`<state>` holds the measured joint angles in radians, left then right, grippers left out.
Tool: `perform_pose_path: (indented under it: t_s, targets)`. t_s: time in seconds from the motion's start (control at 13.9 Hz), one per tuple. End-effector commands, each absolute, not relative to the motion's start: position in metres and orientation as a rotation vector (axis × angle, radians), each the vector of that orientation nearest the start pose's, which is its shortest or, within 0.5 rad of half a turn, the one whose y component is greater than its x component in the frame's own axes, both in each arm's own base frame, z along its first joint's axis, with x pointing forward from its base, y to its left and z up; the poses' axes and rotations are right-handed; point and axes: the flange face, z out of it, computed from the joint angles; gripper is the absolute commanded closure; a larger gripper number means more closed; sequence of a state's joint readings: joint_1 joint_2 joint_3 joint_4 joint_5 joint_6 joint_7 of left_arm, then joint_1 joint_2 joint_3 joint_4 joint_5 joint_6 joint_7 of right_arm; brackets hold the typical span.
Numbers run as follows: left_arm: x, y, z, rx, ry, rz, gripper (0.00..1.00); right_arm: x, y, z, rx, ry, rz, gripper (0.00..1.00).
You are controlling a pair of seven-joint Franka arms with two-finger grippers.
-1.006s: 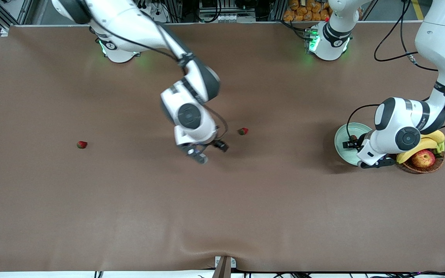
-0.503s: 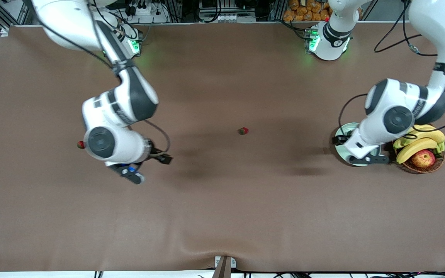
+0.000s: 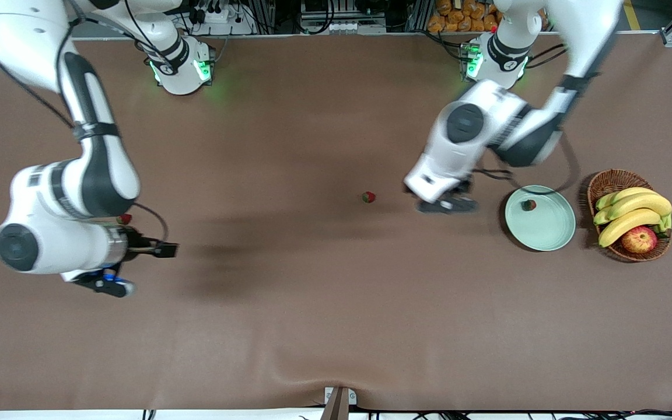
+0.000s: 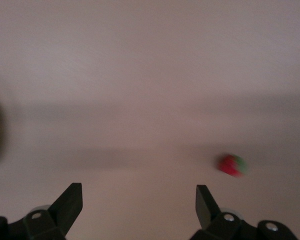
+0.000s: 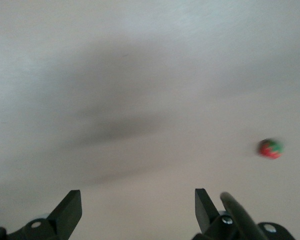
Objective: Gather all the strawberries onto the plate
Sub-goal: 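Grasp the middle strawberry with the left gripper while the right gripper grasps the last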
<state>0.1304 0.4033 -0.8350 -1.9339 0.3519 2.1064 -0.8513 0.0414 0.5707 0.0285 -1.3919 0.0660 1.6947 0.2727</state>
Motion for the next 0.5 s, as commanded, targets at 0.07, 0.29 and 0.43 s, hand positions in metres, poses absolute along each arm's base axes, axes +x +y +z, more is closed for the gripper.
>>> perform_pose_path:
  t_s: [0.07, 0.29, 0.43]
  targets:
    - [0.462, -0.425, 0.298, -3.154, 0.033, 0.192, 0.00, 0.670, -0.019, 0.358, -3.119, 0.144, 0.411, 0.00]
    - [0.466, -0.433, 0.269, -3.146, 0.090, 0.175, 0.00, 0.661, -0.072, 0.334, -3.111, 0.007, 0.354, 0.00]
    - [0.469, -0.432, 0.258, -3.144, 0.093, 0.189, 0.00, 0.653, -0.090, 0.314, -3.118, -0.009, 0.336, 0.00]
